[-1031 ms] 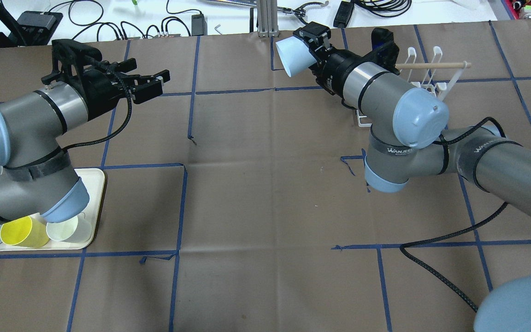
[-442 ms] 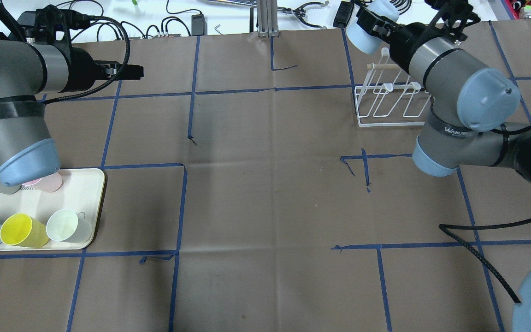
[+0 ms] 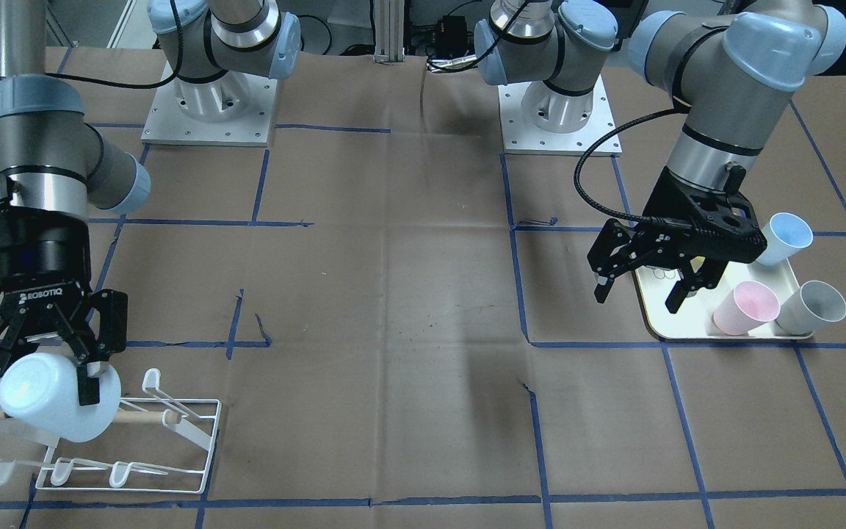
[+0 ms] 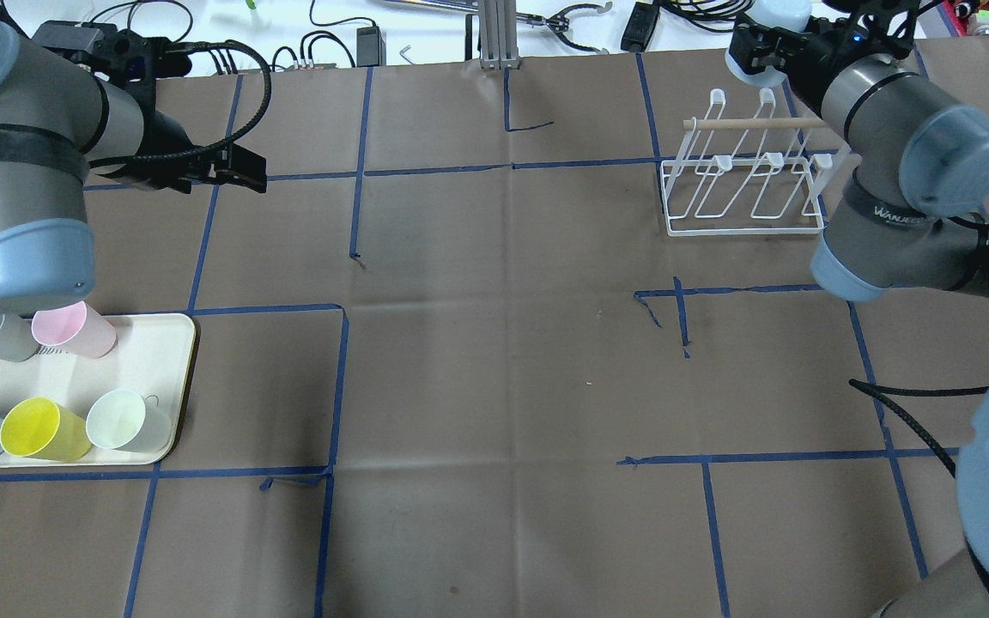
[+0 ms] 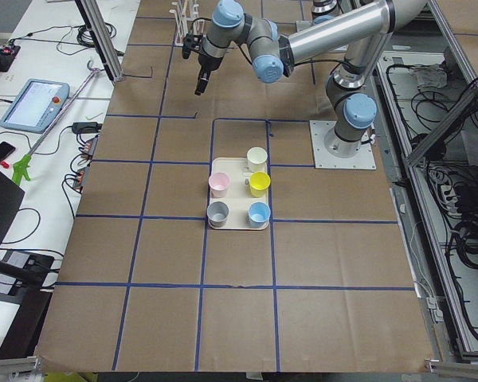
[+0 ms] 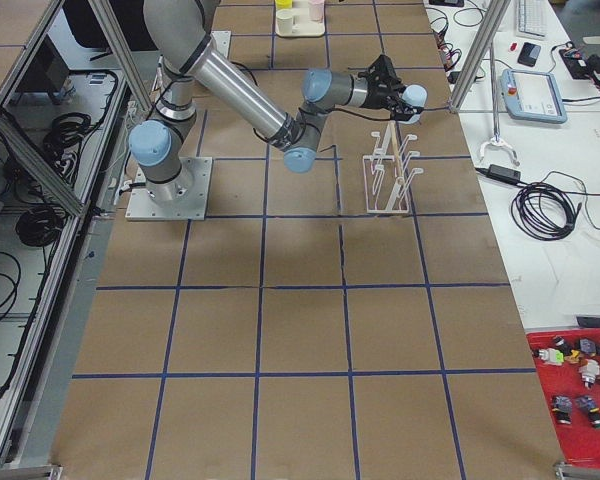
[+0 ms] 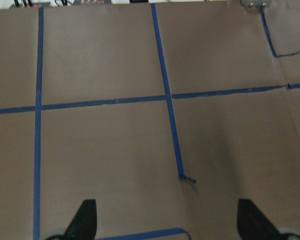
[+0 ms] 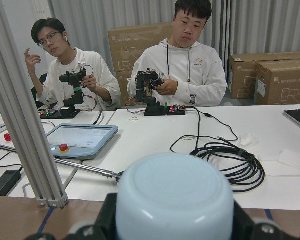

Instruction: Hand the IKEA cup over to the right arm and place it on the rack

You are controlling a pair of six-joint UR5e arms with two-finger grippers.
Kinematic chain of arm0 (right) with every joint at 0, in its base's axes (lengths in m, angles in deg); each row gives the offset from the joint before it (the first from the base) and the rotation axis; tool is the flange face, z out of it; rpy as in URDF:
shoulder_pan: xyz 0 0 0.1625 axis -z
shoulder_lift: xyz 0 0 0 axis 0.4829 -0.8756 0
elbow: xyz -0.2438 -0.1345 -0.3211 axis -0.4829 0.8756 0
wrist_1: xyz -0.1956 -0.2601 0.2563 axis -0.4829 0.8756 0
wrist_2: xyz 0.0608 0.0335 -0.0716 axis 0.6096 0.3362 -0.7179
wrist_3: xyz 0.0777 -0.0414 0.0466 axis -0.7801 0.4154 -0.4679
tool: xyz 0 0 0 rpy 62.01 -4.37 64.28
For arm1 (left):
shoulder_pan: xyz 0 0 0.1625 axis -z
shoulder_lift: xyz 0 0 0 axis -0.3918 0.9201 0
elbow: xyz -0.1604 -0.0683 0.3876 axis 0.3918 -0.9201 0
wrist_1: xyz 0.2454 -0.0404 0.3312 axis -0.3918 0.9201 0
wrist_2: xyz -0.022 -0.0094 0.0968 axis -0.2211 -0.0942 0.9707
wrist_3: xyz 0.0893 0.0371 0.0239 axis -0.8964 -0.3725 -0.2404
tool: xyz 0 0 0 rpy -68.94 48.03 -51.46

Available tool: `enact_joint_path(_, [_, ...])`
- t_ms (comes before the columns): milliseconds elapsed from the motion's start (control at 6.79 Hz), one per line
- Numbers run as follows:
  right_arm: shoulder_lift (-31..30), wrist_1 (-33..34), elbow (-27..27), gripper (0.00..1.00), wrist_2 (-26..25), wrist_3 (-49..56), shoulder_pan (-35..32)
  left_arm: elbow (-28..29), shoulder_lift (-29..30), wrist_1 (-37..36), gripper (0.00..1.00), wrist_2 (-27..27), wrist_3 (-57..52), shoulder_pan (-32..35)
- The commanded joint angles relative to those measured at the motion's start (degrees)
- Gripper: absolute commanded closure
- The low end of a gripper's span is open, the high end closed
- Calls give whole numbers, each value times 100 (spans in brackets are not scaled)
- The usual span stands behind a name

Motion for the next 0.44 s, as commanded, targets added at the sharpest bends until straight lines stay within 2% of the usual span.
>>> enact_joint_path(0, [499,87,351,69,8,59,8,967,-54,2378,0,424,251,75])
enact_joint_path(147, [692,287,352,69,17,59,-9,1188,-149,2927,0,530,435,127])
enact_joint_path(295, [807,350,352,69,17,59,-70,1199,-220,2976,0,810,733,371])
